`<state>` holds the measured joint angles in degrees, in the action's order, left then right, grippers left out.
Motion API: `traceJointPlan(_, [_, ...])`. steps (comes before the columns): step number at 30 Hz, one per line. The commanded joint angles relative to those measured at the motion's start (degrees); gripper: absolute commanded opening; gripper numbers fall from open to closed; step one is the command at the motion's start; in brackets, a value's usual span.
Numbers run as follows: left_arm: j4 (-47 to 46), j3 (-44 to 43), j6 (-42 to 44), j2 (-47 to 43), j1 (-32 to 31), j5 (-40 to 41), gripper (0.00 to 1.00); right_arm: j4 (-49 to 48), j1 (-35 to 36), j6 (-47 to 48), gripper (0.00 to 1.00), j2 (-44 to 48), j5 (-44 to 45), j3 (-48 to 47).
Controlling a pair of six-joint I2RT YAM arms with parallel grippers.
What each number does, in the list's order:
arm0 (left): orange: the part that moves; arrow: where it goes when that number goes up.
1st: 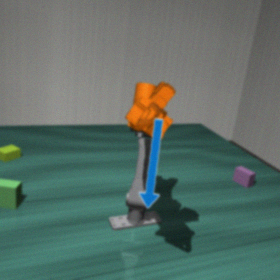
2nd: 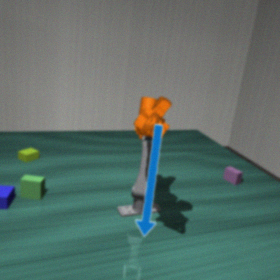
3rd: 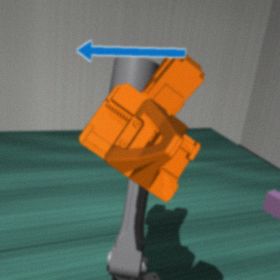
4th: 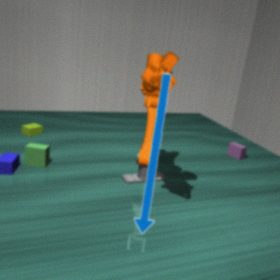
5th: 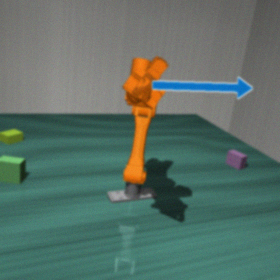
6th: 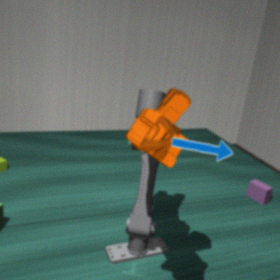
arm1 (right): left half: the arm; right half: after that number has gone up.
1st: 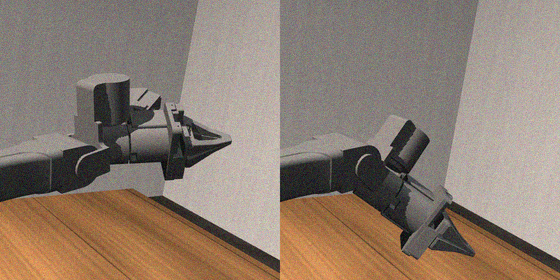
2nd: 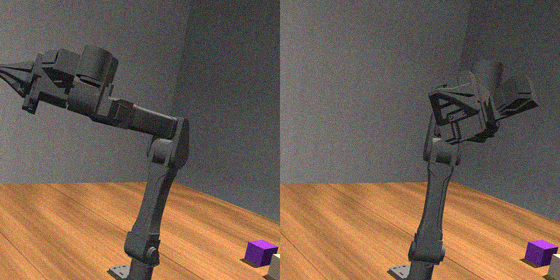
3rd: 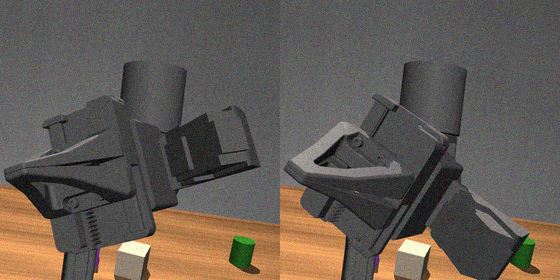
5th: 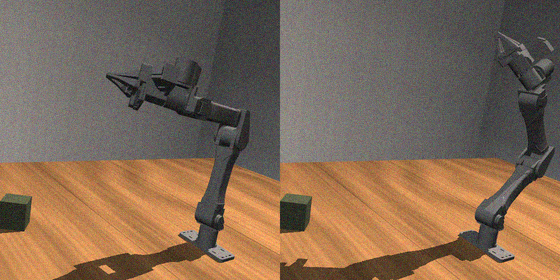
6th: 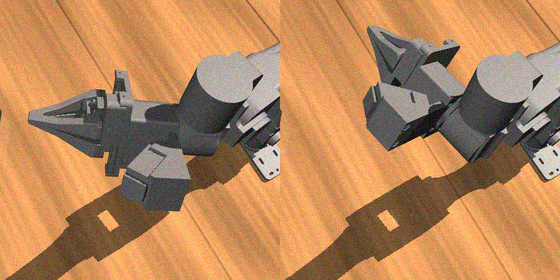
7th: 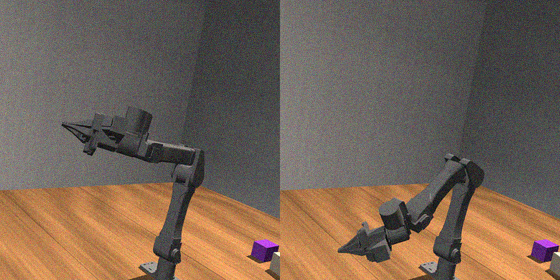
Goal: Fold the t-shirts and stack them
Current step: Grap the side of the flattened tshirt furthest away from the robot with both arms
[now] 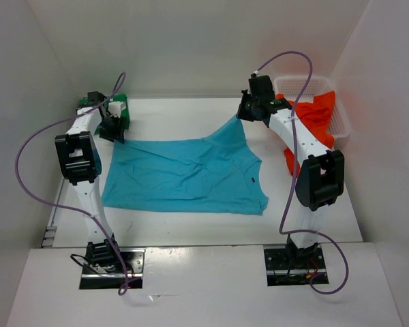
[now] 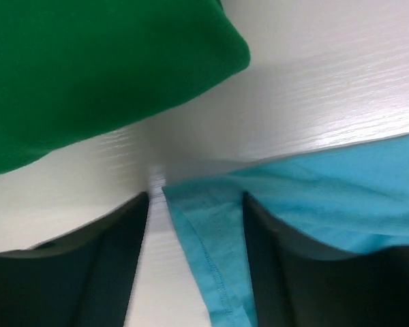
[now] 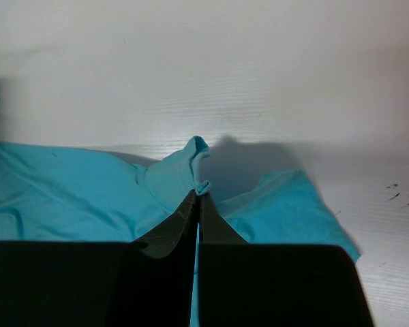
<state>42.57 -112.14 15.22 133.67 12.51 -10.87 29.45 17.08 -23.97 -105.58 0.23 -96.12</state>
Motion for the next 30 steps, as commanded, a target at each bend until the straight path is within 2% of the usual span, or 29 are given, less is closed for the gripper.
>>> traceJointPlan(1, [0.94,-0.01,1.74,0.89,0.32,-3.79,0.56,-0.89,-0.38,1.2,0.0,0.2,0.91,-2.59])
traceJointPlan(2, [0.94,-0.01,1.74,0.89,-0.2,-4.33,0.4,-0.89,-0.38,1.2,0.0,0.2,0.91,-2.59])
traceJointPlan(4, [0.94,0.51,2.27,0.89,-0.21,-5.11,0.2,-0.37,-0.38,1.2,0.0,0.2,0.91,-2.59])
traceJointPlan(5, [1.46,1.12,2.96,0.89,-0.21,-6.08,0.04,-0.36,-0.38,1.2,0.0,0.72,0.39,-3.11])
traceJointPlan(6, [1.47,1.65,4.19,0.2,-0.21,-6.96,0.0,-0.36,-0.38,1.2,0.0,0.73,0.39,-3.11])
traceJointPlan(9, [0.16,6.65,6.92,-6.64,-0.21,-8.55,0.0,0.17,-0.38,1.2,0.0,3.0,0.39,-3.11])
traceJointPlan(12, [-5.98,14.71,12.18,-16.83,-0.21,-4.7,0.0,2.27,-0.38,1.73,0.0,5.55,0.39,-1.71])
traceJointPlan(15, [-9.59,21.67,18.51,-25.54,-0.21,0.23,0.0,2.8,-0.38,0.59,0.0,11.42,0.39,4.6])
traceJointPlan(17, [-11.45,29.32,22.73,-31.24,-0.21,1.9,0.0,2.8,-0.38,-1.86,0.0,13.55,-0.84,11.02])
traceJointPlan(21, [-13.82,39.61,28.54,-38.2,-0.21,3.66,0.0,2.8,-0.38,-6.09,0.0,18.73,-1.46,21.48])
traceJointPlan(23, [-15.14,42.16,29.78,-39.71,-0.21,5.33,0.0,2.8,-0.38,-6.71,0.0,21.72,-0.84,26.23])
traceJointPlan(26, [-16.98,42.88,29.78,-39.19,0.32,6.13,0.0,1.5,-0.9,-7.5,0.0,22.96,0.65,28.0])
traceJointPlan(29, [-18.47,37.53,26.02,-36.29,-0.29,5.51,0.0,0.96,-2.05,-4.96,0.0,17.11,1.97,22.22])
traceJointPlan(30, [-19.35,35.95,24.95,-34.98,-0.82,6.03,0.0,0.44,-2.05,-4.43,0.0,15.07,3.62,17.33])
